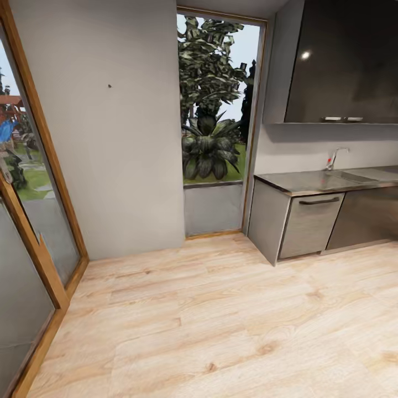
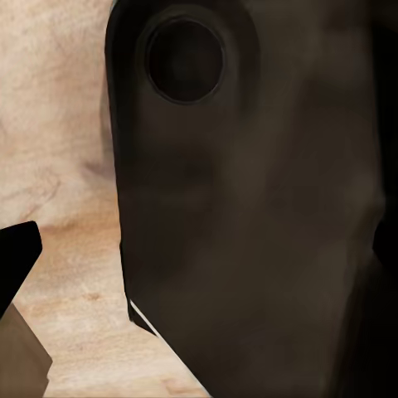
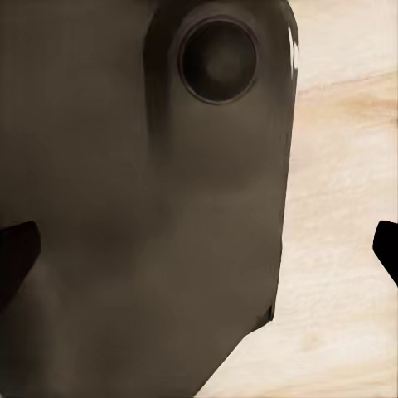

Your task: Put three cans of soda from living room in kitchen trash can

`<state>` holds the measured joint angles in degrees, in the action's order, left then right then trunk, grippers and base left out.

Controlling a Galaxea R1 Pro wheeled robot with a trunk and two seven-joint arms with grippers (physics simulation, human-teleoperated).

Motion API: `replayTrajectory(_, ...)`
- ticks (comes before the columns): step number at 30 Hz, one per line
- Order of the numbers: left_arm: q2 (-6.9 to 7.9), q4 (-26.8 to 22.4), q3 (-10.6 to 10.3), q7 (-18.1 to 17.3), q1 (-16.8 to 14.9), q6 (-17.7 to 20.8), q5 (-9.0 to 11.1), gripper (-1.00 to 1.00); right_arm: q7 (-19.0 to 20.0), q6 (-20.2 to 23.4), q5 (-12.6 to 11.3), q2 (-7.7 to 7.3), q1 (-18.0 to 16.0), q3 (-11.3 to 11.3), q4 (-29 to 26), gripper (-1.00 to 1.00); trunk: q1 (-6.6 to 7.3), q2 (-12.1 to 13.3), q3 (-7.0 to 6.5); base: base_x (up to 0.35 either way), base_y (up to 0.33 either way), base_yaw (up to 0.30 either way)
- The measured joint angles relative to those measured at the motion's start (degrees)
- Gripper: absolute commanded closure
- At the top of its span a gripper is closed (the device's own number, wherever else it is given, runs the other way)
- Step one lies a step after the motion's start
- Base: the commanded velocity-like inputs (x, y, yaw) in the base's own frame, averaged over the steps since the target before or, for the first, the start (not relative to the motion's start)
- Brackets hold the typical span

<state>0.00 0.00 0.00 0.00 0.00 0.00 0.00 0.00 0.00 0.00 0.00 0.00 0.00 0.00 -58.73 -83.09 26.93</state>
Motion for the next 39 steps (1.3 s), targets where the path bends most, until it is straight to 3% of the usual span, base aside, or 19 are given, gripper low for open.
replayTrajectory(4, -0.36, -1.0, 0.1, -0.7, 0.3, 0.1, -0.2, -1.00, 0.4, 0.5, 0.2, 0.94, -0.5, 0.4, 0.3, -1.00, 0.00, 0.0, 0.00, 0.000, 0.000, 0.000)
replayTrajectory(21, -0.36, -1.1, 0.1, -0.7, 0.3, 0.1, -0.2, -1.00, 0.4, 0.5, 0.2, 0.94, -0.5, 0.4, 0.3, -1.00, 0.00, 0.0, 0.00, 0.000, 0.000, 0.000)
replayTrajectory(25, -1.10, -2.3, 0.1, -1.4, 1.6, 0.3, 0.0, -1.00, 1.2, 1.0, 0.3, 0.30, -0.8, 0.4, -1.0, -1.00, 0.00, 0.0, 0.00, 0.000, 0.000, 0.000)
replayTrajectory(31, -0.16, -4.2, 0.1, -1.8, 2.8, 1.6, 0.1, -1.00, 2.9, 2.8, 0.3, 0.02, -1.1, 0.4, -3.0, -1.00, 0.00, 0.0, 0.00, 0.000, 0.000, 0.000)
replayTrajectory(32, -0.09, -8.6, 0.1, -1.9, 2.8, 5.5, 0.1, -1.00, 5.3, 10.9, 0.3, 0.00, -1.1, 0.5, -7.9, -1.00, 0.00, 0.0, 0.01, 0.000, 0.000, 0.000)
replayTrajectory(33, -0.04, -16.8, 0.1, -2.1, 2.8, 6.7, 0.1, -1.00, 6.0, 12.8, 0.4, -0.07, -1.1, 0.4, -16.0, -1.00, 0.00, 0.0, 0.01, 0.000, 0.000, 0.000)
replayTrajectory(34, 0.06, -28.2, 0.1, -4.4, 2.9, 9.5, 0.1, -1.00, 7.9, 17.0, 0.3, -0.74, -1.2, 0.4, -27.8, -1.00, 0.00, 0.0, -0.01, 0.000, 0.000, 0.000)
replayTrajectory(35, 0.10, -39.4, 0.1, -7.8, 2.8, 10.8, 0.2, -1.00, 9.3, 19.4, 0.3, -1.36, -1.2, 0.4, -35.0, -1.00, 0.00, 0.0, -0.03, 0.000, 0.000, 0.000)
replayTrajectory(39, 0.33, -47.0, 0.1, -18.8, 2.9, 12.5, 0.0, -1.00, 13.1, 22.3, 0.3, -2.80, -1.1, 0.4, -42.7, -1.00, 0.00, 0.0, -0.01, 0.000, 0.000, 0.000)
